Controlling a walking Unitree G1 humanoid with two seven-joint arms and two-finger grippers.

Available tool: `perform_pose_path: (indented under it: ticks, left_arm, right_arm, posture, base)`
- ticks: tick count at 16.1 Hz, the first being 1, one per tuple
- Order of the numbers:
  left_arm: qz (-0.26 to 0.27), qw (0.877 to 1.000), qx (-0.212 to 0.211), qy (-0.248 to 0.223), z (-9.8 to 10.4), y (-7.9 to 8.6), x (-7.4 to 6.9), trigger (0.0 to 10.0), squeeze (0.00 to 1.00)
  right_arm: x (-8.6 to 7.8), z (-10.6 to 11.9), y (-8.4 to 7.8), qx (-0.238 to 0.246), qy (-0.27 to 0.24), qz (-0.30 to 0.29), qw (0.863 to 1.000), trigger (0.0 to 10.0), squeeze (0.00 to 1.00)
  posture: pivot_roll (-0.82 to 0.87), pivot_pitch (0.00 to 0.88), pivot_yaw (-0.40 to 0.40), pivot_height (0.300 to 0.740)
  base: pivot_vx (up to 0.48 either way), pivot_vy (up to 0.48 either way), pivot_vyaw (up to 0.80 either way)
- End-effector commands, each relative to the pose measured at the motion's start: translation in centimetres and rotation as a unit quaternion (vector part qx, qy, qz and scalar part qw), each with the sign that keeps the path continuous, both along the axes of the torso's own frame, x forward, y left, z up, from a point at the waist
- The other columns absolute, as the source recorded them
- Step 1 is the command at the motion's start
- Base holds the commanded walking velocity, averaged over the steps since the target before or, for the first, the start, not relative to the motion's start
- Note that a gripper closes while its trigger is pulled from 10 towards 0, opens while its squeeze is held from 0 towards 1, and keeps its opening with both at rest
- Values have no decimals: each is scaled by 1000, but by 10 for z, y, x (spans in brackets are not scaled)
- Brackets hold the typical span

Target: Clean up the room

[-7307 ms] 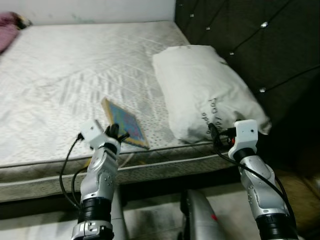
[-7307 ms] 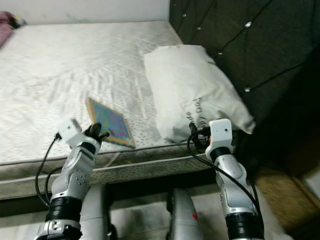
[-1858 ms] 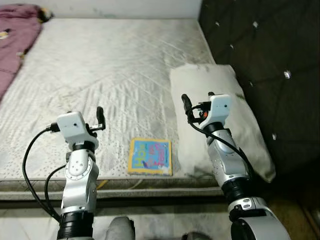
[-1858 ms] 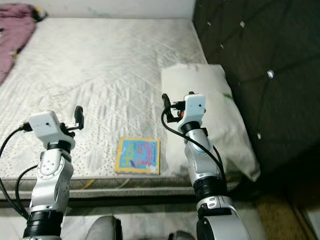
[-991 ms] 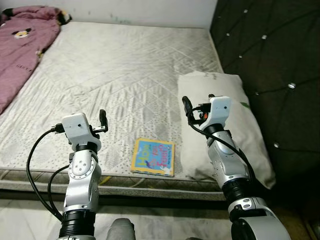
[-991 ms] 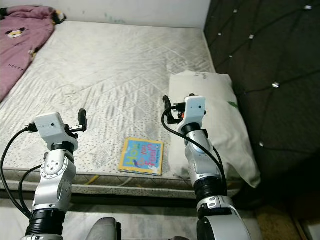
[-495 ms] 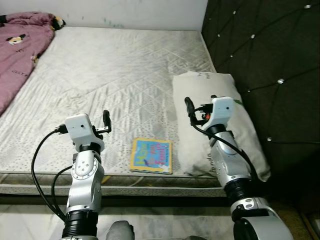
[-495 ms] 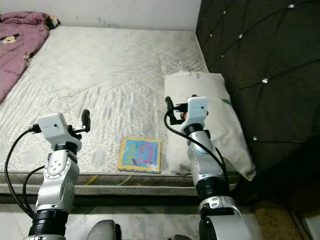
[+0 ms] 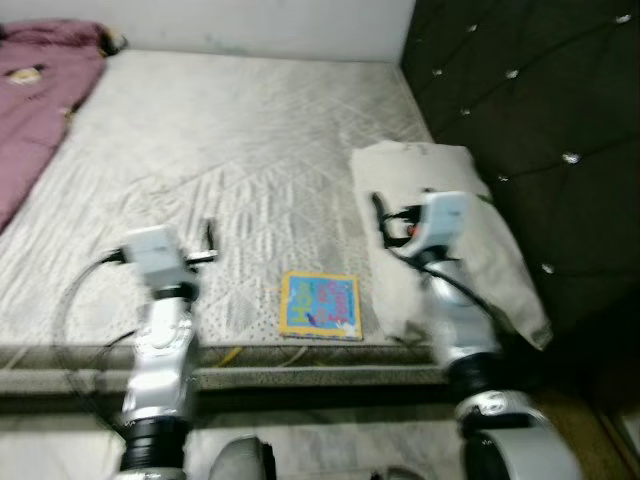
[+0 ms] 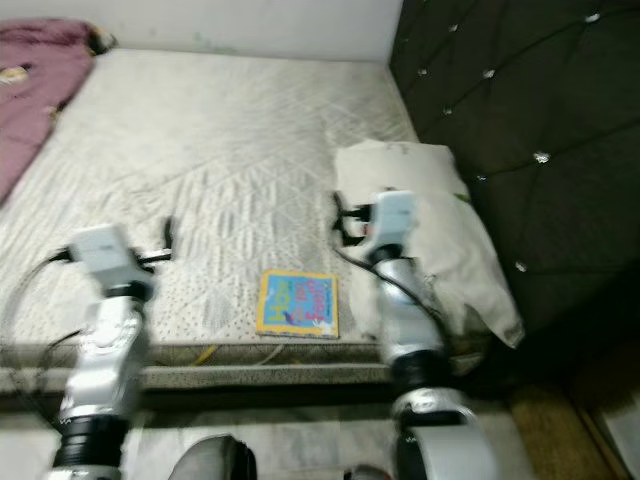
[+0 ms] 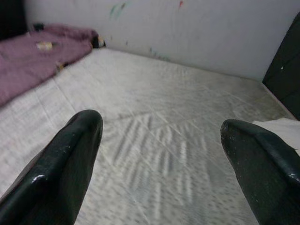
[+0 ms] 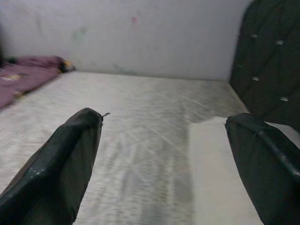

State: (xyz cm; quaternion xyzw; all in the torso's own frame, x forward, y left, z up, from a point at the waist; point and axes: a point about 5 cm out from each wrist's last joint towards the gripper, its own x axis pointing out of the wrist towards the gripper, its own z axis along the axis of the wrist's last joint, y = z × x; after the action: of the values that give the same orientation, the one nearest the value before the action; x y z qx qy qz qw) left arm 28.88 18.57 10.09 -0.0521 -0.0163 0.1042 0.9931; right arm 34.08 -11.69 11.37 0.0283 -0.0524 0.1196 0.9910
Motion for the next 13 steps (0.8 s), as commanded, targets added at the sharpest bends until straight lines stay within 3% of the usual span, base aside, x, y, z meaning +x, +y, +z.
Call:
perform_pose_path:
  ticks: [1, 8, 13]
  left_arm:
    - [-16, 1000, -6, 0, 0, -9, 2, 10000, 0]
    - [-19, 1000, -8, -3, 0, -10, 1, 10000, 0]
    - [-34, 999, -26, -29, 5, -11, -1, 10000, 0]
  right_arm:
    - [1, -1, -9, -6, 1, -12, 1000, 10000, 0]
    - [0, -3, -7, -7, 6, -1, 1000, 10000, 0]
    - [1, -3, -6, -10, 8, 5, 1000, 10000, 0]
  posture:
    - [20, 0, -16, 740]
    - [19, 0, -18, 740]
    - [16, 0, -19, 740]
  base:
    - [0, 480, 0]
    - [0, 469, 0]
    - [0, 0, 0]
